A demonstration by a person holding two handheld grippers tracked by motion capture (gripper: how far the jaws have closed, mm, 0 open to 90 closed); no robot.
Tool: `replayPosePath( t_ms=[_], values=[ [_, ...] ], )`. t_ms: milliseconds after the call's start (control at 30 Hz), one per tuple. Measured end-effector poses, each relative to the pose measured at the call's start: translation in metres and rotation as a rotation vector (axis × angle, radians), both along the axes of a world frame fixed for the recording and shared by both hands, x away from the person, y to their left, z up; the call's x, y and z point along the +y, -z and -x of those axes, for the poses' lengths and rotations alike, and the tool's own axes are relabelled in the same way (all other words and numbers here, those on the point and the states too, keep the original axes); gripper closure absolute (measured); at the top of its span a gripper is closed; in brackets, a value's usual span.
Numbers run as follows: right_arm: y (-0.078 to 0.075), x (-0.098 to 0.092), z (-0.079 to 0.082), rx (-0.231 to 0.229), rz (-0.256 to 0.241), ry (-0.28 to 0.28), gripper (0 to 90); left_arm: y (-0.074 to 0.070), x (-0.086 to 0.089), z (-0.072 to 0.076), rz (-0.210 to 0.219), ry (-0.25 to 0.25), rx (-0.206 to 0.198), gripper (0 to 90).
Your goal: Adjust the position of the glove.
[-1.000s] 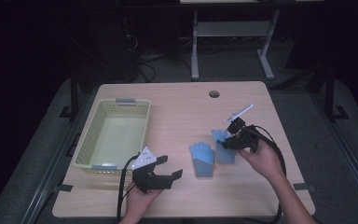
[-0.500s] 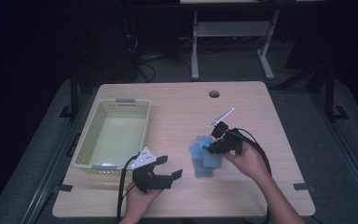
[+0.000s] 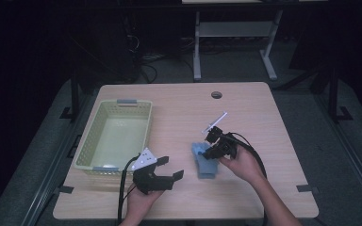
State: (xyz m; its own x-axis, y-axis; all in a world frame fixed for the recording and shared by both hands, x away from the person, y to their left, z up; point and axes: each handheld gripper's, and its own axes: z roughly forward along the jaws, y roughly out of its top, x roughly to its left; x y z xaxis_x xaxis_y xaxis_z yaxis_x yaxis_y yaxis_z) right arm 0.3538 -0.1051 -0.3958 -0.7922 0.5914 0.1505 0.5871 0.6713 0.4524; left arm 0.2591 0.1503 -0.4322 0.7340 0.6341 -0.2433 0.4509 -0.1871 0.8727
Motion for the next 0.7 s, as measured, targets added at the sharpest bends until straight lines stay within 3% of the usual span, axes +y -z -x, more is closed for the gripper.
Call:
replayPosePath(
  t_ms=[300,700],
  values=[
    [0.007,0.004,0.001,0.023,0.014,-0.011,79.4,0.001,-0.001,0.0,0.0,0.0,-0.002,19.3],
    [0.023,0.004,-0.002,0.03,0.028,0.021,73.7,0.001,-0.002,0.0,0.003,0.0,0.004,19.3]
  ],
)
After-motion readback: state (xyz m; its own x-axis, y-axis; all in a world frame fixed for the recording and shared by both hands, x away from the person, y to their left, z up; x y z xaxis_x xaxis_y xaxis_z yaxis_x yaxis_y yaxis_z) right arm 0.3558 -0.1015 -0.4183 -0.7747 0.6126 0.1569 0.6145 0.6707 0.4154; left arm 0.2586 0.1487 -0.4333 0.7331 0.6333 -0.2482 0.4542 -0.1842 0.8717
